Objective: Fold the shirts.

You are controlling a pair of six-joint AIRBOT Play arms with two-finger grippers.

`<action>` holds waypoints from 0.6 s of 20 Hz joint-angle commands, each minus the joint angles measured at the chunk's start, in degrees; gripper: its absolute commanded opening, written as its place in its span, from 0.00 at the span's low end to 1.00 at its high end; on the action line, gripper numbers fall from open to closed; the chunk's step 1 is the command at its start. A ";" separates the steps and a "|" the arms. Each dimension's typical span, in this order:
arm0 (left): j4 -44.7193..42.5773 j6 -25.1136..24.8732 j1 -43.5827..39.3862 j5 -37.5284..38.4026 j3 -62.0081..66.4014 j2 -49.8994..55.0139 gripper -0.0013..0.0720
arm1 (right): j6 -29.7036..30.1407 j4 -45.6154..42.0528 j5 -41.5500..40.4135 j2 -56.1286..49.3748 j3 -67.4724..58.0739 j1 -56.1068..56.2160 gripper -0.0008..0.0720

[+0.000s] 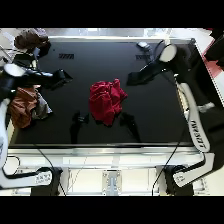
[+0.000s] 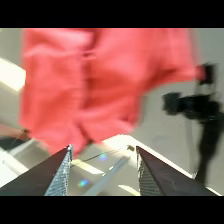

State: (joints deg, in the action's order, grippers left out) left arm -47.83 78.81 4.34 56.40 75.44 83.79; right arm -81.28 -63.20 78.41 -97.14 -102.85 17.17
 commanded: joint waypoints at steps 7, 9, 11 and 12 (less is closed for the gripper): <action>20.90 -14.84 -5.86 -15.56 1.16 18.01 0.99 | 5.97 3.02 -7.08 -9.66 0.87 8.46 0.63; 20.87 -15.21 -6.47 -16.55 1.29 18.60 0.99 | 5.95 2.99 -8.41 -10.62 0.87 8.59 0.63; 20.90 -15.21 -6.88 -16.76 1.77 19.65 0.99 | 5.90 2.78 -8.37 -12.09 0.90 8.59 0.63; 20.87 -15.21 -7.19 -16.74 2.38 20.33 0.98 | 5.88 2.82 -8.33 -12.68 0.87 8.59 0.63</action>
State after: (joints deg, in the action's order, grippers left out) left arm -27.94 64.55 -1.98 40.99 76.99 102.35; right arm -75.57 -60.18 70.96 -108.14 -101.97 25.47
